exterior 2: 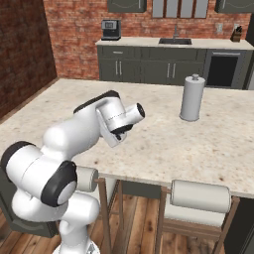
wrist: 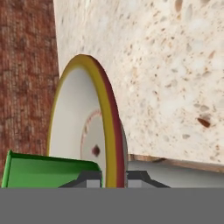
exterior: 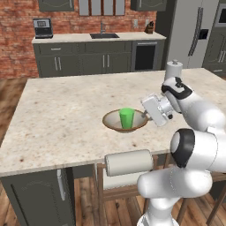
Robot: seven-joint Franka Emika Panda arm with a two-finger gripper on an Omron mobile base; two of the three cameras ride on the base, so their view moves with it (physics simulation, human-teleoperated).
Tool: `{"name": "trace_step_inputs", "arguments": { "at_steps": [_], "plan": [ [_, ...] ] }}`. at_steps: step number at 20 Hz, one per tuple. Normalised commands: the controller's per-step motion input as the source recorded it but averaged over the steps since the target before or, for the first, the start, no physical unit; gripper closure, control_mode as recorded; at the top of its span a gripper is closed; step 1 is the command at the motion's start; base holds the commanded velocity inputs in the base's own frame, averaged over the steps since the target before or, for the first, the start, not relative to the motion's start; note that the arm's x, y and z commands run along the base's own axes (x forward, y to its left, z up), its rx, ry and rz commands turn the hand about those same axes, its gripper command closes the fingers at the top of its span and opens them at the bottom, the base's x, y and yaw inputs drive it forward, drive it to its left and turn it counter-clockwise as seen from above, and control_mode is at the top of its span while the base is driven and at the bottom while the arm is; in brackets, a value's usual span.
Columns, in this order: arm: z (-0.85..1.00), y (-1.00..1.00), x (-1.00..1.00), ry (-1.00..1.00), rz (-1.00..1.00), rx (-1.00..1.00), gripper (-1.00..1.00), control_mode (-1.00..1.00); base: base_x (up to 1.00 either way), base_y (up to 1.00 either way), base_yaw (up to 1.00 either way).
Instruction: Place the cup inside the bowl on the dining table and move the bowl to any counter.
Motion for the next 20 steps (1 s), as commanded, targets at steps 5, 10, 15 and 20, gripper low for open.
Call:
{"name": "trace_step_inputs", "arguments": {
  "at_steps": [5, 10, 15, 20],
  "plan": [
    [0.22, -0.06, -0.18, 0.00, 0.00, 0.00, 1.00, -1.00, 0.00, 0.00, 0.00],
    [0.23, -0.01, -0.12, 0.00, 0.00, 0.00, 1.00, -1.00, 0.00, 0.00, 0.00],
    [0.14, -0.01, -0.15, 0.00, 0.00, 0.00, 1.00, -1.00, 0.00, 0.00, 0.00],
    [0.00, 0.00, -0.01, 0.00, 0.00, 0.00, 1.00, -1.00, 0.00, 0.00, 0.00]
  ]
}}
